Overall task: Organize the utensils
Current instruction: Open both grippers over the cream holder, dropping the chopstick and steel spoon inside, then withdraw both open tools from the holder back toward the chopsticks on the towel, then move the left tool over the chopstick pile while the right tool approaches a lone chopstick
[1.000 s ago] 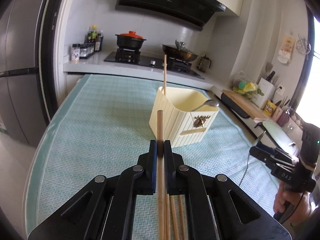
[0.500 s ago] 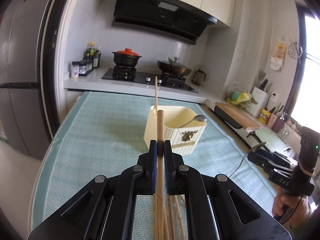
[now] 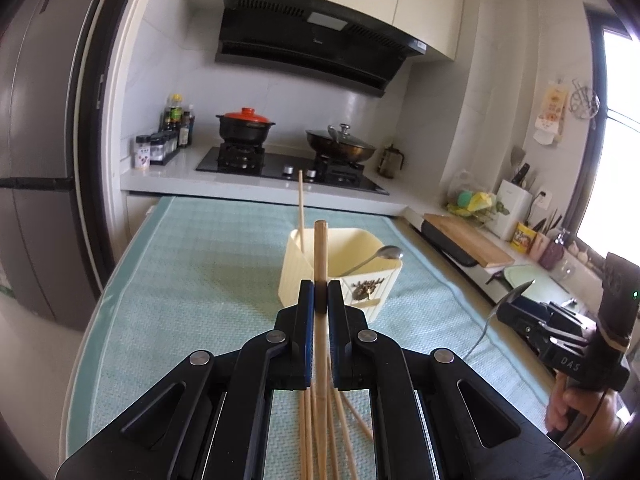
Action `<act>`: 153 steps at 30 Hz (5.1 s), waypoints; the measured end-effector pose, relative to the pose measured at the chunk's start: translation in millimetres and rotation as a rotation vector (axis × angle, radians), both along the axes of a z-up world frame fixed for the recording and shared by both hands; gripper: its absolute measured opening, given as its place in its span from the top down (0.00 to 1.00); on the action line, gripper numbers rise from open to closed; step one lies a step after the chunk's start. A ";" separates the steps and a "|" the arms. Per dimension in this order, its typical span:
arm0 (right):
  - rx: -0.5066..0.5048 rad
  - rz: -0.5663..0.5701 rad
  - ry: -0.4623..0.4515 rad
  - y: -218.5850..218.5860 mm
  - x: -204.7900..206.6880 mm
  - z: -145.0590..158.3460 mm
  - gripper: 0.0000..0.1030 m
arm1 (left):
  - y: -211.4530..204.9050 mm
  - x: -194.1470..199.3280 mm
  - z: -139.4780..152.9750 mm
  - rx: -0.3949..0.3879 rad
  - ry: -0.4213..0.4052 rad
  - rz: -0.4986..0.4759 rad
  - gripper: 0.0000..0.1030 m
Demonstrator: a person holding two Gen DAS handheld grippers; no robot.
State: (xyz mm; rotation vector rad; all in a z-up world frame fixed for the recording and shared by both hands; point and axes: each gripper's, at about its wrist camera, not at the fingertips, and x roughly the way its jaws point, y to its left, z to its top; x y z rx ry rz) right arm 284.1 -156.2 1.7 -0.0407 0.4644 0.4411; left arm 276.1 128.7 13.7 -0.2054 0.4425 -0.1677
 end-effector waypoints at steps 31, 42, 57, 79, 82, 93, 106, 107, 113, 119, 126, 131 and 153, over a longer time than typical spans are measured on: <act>0.020 0.024 0.020 63.6 211.8 55.2 0.59 | -28.2 239.5 66.7 0.018 -0.114 0.141 0.96; -0.022 0.009 0.292 69.7 281.8 -17.1 0.57 | -41.1 277.1 -13.2 0.060 0.081 0.127 0.94; -0.037 0.037 0.060 22.1 143.9 73.6 0.34 | 11.0 102.3 42.3 0.219 0.102 0.068 0.04; -0.249 -0.111 0.143 -13.1 -97.7 -99.1 0.33 | -49.4 -122.0 -122.8 0.338 0.264 0.169 0.01; -0.275 -0.139 0.144 -10.5 -104.3 -106.7 0.33 | -48.7 -121.1 -129.1 0.257 0.310 0.135 0.01; -0.158 -0.106 0.246 -8.7 -102.4 -126.5 0.33 | -33.4 -123.4 -143.9 0.164 0.362 0.167 0.01; -0.163 -0.032 0.279 17.1 -97.0 -128.2 0.34 | -21.0 -115.4 -148.6 0.178 0.381 0.216 0.01; -0.161 -0.029 0.282 19.0 -94.6 -127.7 0.34 | -19.4 -113.7 -147.9 0.174 0.382 0.218 0.01; -0.166 -0.002 0.293 36.5 -75.0 -126.3 0.43 | -11.9 -104.1 -145.6 0.175 0.382 0.243 0.01; -0.218 0.057 0.340 71.8 -32.9 -134.9 0.59 | -5.1 -104.8 -150.1 0.129 0.404 0.256 0.01; -0.312 0.088 0.356 109.5 11.1 -149.0 0.60 | -5.8 -90.8 -147.8 0.147 0.412 0.240 0.01; -0.373 0.061 0.366 110.8 25.0 -159.0 0.60 | -7.0 -55.9 -150.9 0.172 0.429 0.196 0.01; -0.347 -0.035 0.367 42.7 -1.1 -146.3 0.60 | -18.5 29.1 -190.9 0.282 0.537 0.067 0.01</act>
